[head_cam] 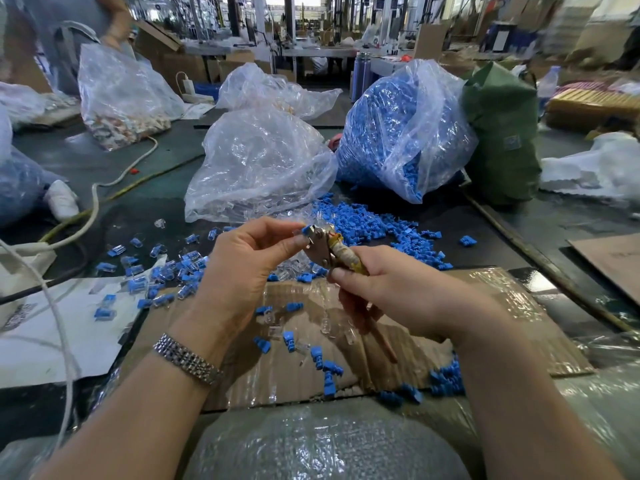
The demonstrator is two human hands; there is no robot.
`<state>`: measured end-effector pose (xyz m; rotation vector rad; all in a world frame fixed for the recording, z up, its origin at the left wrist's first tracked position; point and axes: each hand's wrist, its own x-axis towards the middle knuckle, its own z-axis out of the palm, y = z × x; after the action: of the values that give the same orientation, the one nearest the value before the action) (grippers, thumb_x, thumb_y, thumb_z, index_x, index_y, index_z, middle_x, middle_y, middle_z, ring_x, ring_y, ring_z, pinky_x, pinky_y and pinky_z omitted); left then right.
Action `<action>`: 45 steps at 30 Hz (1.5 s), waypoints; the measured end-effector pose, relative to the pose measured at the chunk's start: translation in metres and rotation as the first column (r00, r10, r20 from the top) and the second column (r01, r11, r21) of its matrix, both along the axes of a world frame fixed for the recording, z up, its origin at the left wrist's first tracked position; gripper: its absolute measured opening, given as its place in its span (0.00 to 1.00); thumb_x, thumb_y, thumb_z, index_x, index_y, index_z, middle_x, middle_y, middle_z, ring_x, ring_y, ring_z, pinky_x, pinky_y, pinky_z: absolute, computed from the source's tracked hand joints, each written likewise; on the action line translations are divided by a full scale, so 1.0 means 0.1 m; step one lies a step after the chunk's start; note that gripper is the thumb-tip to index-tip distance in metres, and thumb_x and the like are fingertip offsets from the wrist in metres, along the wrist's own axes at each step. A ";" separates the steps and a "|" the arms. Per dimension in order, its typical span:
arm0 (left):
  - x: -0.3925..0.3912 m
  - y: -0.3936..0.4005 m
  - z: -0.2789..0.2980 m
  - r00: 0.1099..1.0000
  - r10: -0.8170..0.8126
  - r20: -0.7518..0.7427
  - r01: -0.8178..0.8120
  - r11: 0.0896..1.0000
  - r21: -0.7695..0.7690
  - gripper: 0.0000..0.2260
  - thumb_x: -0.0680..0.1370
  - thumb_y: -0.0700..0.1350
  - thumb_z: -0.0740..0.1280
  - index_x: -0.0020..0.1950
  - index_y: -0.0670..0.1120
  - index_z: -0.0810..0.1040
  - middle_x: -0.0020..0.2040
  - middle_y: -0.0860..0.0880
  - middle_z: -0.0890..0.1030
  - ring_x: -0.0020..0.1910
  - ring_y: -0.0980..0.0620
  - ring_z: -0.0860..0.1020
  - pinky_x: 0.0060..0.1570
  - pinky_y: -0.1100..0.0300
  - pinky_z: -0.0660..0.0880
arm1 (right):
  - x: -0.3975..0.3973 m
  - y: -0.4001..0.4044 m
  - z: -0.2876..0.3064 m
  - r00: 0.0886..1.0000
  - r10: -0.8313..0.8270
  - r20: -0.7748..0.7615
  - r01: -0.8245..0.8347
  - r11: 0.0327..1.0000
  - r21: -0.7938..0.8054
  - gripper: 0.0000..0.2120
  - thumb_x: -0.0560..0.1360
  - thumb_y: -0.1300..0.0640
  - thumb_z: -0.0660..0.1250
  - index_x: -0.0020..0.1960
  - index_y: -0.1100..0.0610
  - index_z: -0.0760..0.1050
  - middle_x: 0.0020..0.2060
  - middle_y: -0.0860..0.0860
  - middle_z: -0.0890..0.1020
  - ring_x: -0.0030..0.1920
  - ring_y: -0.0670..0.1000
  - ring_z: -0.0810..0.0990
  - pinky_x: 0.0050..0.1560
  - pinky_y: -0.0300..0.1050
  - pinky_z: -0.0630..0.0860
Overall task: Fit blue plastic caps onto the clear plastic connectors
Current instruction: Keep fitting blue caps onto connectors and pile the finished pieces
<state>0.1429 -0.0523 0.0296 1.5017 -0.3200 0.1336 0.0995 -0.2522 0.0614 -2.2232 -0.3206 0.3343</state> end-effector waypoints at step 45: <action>-0.02 0.38 0.11 0.984 -0.136 -0.114 0.171 0.541 0.824 0.05 0.73 0.45 0.78 0.41 0.56 0.87 0.36 0.62 0.83 0.36 0.63 0.79 0.37 0.72 0.71 | 0.22 0.36 -0.27 0.904 0.048 0.425 0.096 0.945 -0.312 0.06 0.78 0.55 0.71 0.53 0.47 0.78 0.47 0.42 0.79 0.53 0.47 0.76 0.63 0.53 0.71</action>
<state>0.1406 -0.0139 0.0409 2.4263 -0.5307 -0.2375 0.1211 -0.2162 0.0341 -2.6208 -0.5011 -0.1378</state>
